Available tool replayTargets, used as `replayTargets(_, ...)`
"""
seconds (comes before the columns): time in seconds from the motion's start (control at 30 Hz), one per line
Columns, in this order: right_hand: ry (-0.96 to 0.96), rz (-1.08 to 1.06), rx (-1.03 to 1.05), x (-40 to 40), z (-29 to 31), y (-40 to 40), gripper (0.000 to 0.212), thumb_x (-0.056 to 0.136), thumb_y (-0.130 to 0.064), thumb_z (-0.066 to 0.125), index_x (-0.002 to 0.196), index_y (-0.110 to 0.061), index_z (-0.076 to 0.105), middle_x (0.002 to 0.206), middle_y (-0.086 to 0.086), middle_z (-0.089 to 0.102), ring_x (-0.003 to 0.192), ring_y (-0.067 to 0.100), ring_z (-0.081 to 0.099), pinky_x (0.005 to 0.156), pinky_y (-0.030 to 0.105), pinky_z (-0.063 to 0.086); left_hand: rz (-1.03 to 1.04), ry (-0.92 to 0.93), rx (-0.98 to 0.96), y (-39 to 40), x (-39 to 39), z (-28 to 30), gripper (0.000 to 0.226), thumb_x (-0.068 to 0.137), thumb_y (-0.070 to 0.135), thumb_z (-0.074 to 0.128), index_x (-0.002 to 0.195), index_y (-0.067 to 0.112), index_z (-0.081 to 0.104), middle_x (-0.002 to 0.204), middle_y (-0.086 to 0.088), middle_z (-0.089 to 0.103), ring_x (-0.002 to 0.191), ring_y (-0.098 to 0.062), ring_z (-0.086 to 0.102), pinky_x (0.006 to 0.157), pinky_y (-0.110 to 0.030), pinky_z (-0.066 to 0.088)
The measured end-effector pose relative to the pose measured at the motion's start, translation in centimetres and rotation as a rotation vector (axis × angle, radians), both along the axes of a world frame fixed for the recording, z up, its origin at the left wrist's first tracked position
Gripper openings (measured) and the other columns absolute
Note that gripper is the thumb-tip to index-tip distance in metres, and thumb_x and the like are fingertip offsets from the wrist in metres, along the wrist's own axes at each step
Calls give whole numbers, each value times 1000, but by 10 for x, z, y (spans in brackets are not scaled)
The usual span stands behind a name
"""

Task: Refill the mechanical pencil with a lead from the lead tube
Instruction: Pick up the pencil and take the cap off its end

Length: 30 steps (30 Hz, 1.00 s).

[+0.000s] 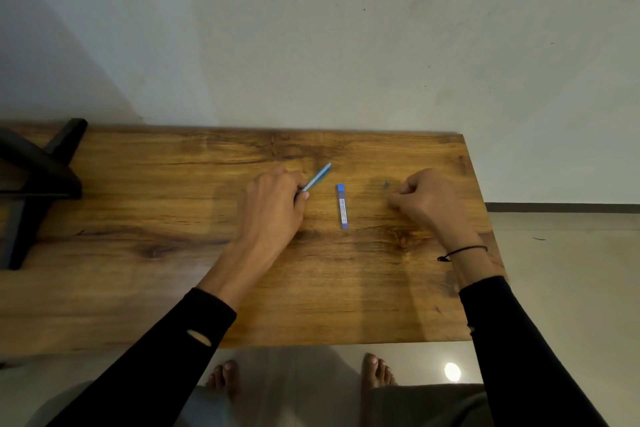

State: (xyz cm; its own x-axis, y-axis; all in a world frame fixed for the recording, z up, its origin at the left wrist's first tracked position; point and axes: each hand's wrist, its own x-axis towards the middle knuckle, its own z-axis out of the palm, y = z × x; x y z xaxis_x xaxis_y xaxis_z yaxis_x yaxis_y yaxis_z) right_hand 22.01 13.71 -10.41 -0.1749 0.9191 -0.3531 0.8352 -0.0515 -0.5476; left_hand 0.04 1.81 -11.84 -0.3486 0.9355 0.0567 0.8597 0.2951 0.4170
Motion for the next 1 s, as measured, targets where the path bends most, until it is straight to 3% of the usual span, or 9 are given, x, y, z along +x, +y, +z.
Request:
replayTargets(0.1, -7, 1, 8, 1, -2, 1, 52, 90, -23, 84, 54, -16, 47, 52, -3, 48, 51, 15, 47, 50, 27, 31, 10, 43, 12, 2, 4, -3, 24, 105, 29, 69, 126, 21, 79, 113, -2, 71, 95, -24, 71, 76, -41, 57)
replayTargets(0.23, 62, -1, 15, 4, 3, 0, 38, 97, -28, 78, 78, 4, 71, 70, 14, 69, 64, 23, 57, 57, 29, 39, 0, 35, 12, 3, 3, -3, 28, 103, 35, 71, 126, 20, 79, 113, -3, 72, 97, -24, 72, 80, -43, 60)
replayTargets(0.4, 112, -28, 182, -12, 20, -11, 31, 93, -38, 80, 77, -13, 70, 65, 0, 65, 61, 17, 58, 55, 29, 39, 29, 5, 33, 5, -1, -3, 30, 102, 42, 71, 124, 24, 79, 115, 1, 75, 100, -18, 73, 79, -36, 58)
replayTargets(0.5, -51, 78, 211, -42, 18, -36, 36, 90, -49, 79, 77, -20, 63, 71, -4, 65, 64, 13, 59, 53, 27, 36, 58, -4, 101, 5, -2, 1, 24, 100, 43, 73, 113, 24, 81, 107, 3, 75, 89, -16, 73, 67, -31, 47)
replayTargets(0.57, -212, 152, 329, -60, 9, -56, 38, 92, -51, 76, 86, -18, 59, 88, 2, 69, 77, 24, 65, 60, 33, 40, 77, -27, 130, 6, -3, 3, 18, 98, 41, 73, 105, 27, 82, 101, 5, 76, 82, -14, 70, 64, -30, 43)
replayTargets(0.7, -333, 153, 500, -79, -1, -77, 29, 93, -37, 78, 106, -14, 65, 109, 9, 69, 105, 34, 69, 67, 41, 43, 90, -84, 147, 6, -3, 5, 13, 96, 41, 74, 97, 31, 83, 93, 9, 78, 78, -9, 69, 65, -31, 48)
replayTargets(0.8, -304, 138, 525, -80, -2, -76, 13, 92, -21, 76, 92, -15, 64, 100, 9, 70, 101, 34, 67, 66, 39, 39, 80, -190, 139, 8, -4, 8, 15, 96, 41, 74, 96, 31, 85, 83, 16, 78, 76, -10, 74, 68, -34, 59)
replayTargets(0.9, -252, 122, 545, -76, -1, -74, 28, 89, -26, 76, 79, -20, 50, 86, 6, 63, 86, 30, 59, 63, 36, 33, 84, -341, 143, 11, -4, 11, 14, 95, 39, 77, 93, 29, 87, 69, 30, 67, 66, 6, 67, 60, -23, 51)
replayTargets(1.0, -154, 139, 624, -76, 5, -74, 21, 86, -29, 76, 81, -18, 58, 80, -1, 58, 76, 24, 50, 55, 31, 25, 120, -550, 116, 14, -5, 14, 16, 95, 40, 79, 97, 26, 88, 82, 20, 78, 79, 1, 74, 75, -31, 62)
